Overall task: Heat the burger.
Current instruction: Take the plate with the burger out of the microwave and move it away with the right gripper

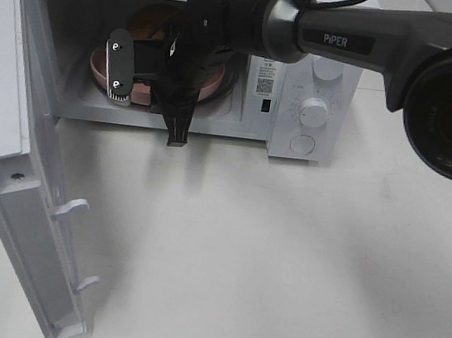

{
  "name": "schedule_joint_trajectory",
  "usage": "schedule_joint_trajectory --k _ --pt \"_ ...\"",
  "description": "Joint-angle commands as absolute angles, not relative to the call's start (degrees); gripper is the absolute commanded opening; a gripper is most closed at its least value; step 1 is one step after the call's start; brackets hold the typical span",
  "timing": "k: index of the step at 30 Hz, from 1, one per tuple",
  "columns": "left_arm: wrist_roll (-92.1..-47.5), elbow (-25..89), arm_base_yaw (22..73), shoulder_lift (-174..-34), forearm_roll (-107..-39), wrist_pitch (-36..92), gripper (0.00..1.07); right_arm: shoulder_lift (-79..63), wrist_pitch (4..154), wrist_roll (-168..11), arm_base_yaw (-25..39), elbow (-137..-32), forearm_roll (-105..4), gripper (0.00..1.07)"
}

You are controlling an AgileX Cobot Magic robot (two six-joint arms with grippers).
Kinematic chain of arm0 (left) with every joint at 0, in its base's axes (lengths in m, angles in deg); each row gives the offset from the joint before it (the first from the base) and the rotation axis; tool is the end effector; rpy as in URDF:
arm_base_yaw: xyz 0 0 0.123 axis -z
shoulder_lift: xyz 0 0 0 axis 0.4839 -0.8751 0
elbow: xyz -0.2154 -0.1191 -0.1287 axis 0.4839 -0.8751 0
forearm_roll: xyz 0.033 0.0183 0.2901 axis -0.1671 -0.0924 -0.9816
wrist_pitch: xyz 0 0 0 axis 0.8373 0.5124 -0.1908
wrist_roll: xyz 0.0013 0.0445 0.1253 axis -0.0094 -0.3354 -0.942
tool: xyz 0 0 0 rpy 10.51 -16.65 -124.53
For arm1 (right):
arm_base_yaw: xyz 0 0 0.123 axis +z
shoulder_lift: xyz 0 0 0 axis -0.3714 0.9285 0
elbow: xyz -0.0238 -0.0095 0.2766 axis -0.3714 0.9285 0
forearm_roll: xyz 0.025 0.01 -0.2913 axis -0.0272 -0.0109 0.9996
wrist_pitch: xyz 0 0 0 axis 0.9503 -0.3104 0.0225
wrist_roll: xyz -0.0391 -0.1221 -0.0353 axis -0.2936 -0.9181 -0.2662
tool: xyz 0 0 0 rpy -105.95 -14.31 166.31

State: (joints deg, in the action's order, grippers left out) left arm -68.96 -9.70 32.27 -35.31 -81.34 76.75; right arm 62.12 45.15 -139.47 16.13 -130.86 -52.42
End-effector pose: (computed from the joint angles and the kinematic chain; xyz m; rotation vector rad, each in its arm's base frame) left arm 0.0749 -0.0167 0.2809 0.1146 2.0184 -0.1332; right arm 0.4708 0.3704 0.0925 -1.9060 1.5423 -0.1742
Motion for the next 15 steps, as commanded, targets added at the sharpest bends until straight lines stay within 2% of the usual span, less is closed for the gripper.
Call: schedule_joint_trajectory --k 1,15 --pt "-69.0 -9.8 32.2 -34.2 -81.2 76.3 1.01 58.6 50.6 -139.2 16.4 -127.2 -50.8 0.00" --pt "-69.0 -9.8 32.2 -34.2 -81.2 76.3 1.01 50.0 63.9 -139.0 17.2 -110.2 -48.2 0.00"
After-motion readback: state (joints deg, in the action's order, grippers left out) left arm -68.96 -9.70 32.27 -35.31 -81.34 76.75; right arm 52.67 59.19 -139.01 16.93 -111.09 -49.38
